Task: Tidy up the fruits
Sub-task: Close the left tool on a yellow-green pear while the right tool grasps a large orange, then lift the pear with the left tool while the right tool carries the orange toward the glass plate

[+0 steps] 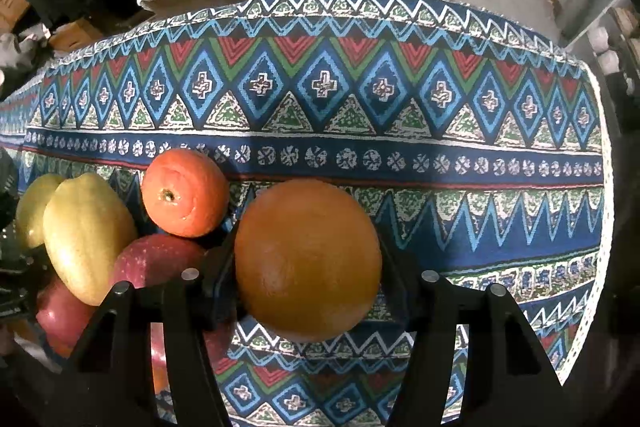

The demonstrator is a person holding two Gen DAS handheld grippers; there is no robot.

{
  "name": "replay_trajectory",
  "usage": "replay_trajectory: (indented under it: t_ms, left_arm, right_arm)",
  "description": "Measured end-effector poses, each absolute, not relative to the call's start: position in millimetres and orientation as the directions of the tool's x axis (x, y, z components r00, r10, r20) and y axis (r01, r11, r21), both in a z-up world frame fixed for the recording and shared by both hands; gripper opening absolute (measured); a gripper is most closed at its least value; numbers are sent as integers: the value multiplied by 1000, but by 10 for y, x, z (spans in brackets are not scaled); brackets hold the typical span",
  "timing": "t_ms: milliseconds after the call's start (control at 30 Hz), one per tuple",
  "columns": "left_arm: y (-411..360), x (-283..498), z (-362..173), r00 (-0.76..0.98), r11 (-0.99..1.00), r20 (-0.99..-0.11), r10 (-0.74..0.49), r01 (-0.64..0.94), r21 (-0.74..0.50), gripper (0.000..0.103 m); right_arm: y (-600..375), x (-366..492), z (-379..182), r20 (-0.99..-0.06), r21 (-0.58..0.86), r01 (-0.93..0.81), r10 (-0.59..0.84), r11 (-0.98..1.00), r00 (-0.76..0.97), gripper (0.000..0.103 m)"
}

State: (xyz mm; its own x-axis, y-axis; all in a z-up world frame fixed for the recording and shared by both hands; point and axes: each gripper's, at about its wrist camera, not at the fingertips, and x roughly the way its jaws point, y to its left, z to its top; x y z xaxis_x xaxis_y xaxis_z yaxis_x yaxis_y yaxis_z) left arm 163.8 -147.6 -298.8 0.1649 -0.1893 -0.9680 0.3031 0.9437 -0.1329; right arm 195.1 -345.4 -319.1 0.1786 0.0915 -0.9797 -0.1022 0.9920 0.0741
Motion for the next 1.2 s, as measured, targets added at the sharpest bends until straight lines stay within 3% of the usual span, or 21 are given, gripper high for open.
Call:
replay_trajectory:
  t_ms: [633,1200]
  left_arm:
    - [-1363,1508,-2475,317,951,-932,-175,299,-77,68]
    - [-1208,1254,-1709,493,956,-847,-197,288,-55,68]
  right_arm:
    - [-3521,1630,-2540,-934,51,-105,85,993,346,61]
    - [-3205,1284,-1611,-823,89,-172,170,981,542,61]
